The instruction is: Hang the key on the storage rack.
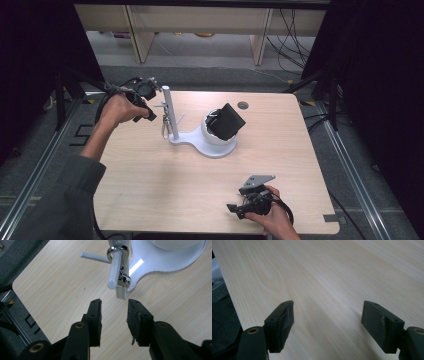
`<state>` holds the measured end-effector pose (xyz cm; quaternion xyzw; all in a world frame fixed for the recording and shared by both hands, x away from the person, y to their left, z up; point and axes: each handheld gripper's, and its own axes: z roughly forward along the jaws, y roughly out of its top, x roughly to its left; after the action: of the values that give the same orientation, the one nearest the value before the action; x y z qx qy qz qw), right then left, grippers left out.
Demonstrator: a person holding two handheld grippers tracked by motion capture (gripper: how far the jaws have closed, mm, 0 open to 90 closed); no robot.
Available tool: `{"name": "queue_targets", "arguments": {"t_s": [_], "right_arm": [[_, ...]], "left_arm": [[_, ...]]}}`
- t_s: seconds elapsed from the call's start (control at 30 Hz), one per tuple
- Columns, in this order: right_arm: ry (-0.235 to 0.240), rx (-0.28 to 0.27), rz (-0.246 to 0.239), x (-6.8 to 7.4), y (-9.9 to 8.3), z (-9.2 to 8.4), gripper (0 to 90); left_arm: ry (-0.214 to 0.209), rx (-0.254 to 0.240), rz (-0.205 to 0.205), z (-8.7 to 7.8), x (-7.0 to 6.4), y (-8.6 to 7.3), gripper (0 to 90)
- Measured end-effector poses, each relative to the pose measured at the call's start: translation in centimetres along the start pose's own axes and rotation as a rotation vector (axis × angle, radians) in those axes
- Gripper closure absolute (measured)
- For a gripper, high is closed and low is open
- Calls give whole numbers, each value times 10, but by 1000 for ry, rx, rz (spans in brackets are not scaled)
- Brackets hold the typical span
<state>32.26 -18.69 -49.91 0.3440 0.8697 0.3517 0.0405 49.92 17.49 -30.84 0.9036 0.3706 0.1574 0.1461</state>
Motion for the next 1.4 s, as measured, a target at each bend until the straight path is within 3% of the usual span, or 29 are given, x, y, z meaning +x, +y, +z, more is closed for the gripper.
{"name": "queue_targets", "arguments": {"t_s": [0.13, 0.2, 0.3, 0.33, 0.4, 0.83, 1.13, 1.2, 1.4], "right_arm": [[-2, -3, -2, 1, 0, 0, 272], [2, -7, -8, 0, 0, 1, 272], [-6, -11, -16, -1, 0, 1, 272], [-6, -4, -12, 0, 0, 1, 272], [2, -16, 3, 0, 0, 1, 272], [-2, -9, -2, 0, 0, 1, 273], [0, -4, 7, 1, 0, 0, 272], [3, -9, 12, 1, 0, 0, 272], [3, -12, 2, 1, 0, 0, 272]], "left_arm": [[-21, 15, 20, 0, -5, -6, 569], [-23, 12, 1, 1, -8, -9, 534], [-31, 22, 6, 0, -11, -11, 468], [-48, 5, 3, -1, -15, -14, 454], [-33, -12, 10, -3, -17, -18, 429], [-67, -37, 10, 4, -29, -42, 346], [-95, -56, 43, 11, -46, -56, 281], [-100, -97, 24, 14, -54, -61, 275], [-153, -126, 25, 21, -68, -68, 252]]}}
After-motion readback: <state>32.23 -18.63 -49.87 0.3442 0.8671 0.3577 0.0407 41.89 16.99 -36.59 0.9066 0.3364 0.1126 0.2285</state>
